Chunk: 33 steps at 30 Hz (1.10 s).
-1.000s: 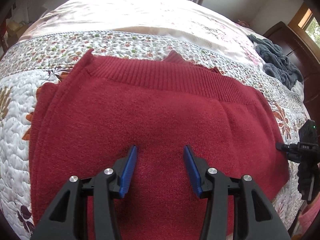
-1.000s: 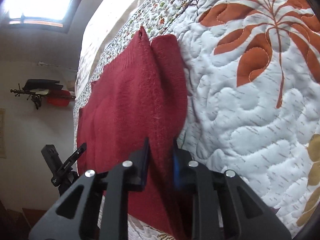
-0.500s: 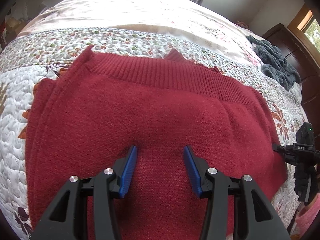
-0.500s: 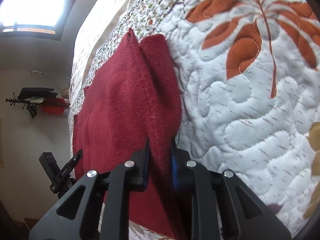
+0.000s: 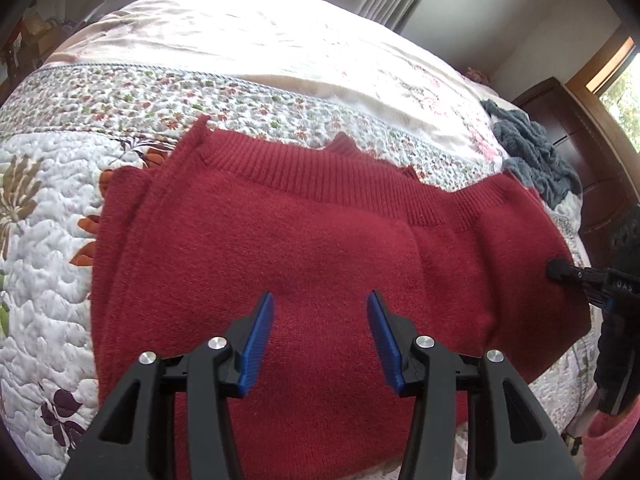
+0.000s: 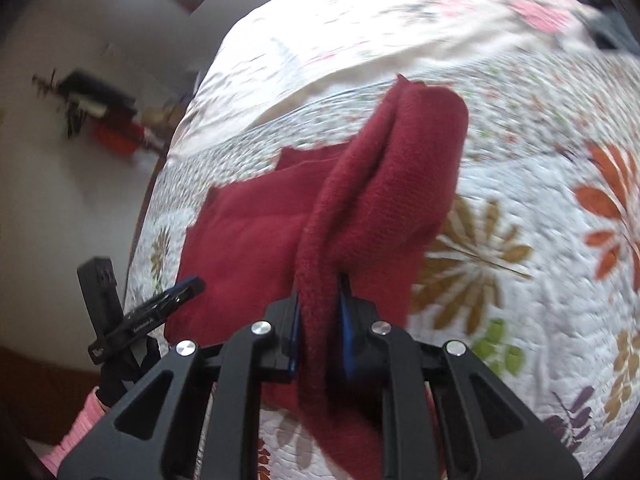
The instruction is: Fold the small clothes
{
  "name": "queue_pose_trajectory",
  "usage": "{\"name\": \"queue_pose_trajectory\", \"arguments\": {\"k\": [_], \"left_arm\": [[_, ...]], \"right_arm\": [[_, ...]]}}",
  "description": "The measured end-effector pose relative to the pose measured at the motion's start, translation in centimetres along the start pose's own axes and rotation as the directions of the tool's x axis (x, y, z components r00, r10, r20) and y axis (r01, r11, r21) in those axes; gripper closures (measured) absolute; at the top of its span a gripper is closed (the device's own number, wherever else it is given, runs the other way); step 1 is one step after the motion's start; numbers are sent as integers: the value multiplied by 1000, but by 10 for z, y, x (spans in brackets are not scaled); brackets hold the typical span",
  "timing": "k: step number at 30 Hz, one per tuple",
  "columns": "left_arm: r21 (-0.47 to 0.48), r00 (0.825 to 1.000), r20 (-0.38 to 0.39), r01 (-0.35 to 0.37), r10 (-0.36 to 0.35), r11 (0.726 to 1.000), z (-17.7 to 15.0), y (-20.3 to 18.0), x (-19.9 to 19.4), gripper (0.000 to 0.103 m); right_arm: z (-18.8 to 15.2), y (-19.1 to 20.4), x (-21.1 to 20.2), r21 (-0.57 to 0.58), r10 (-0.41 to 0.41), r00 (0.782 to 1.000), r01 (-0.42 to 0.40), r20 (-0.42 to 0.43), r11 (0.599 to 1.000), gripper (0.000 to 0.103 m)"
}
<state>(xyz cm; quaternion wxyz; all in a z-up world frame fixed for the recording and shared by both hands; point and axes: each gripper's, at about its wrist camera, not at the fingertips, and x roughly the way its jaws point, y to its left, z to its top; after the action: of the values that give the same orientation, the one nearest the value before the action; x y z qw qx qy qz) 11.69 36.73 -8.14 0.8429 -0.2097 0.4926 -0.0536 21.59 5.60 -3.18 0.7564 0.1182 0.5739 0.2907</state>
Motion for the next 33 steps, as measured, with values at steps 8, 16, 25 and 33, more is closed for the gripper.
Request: {"name": "queue_pose_trajectory", "arguments": {"k": [8, 16, 25, 33], "left_arm": [[-36, 1000, 10, 21, -21, 999, 4, 10, -5, 54], [-82, 998, 0, 68, -68, 994, 8, 18, -1, 54], [-147, 977, -36, 202, -210, 968, 14, 0, 18, 54], [-181, 956, -95, 258, -278, 949, 13, -26, 56, 53]], "right_arm": [[-3, 49, 65, -84, -50, 994, 42, -94, 996, 89], [-14, 53, 103, -86, -76, 985, 63, -153, 994, 80], [-4, 49, 63, 5, 89, 987, -90, -131, 996, 57], [-4, -2, 26, 9, -96, 992, 97, -87, 995, 58]]}}
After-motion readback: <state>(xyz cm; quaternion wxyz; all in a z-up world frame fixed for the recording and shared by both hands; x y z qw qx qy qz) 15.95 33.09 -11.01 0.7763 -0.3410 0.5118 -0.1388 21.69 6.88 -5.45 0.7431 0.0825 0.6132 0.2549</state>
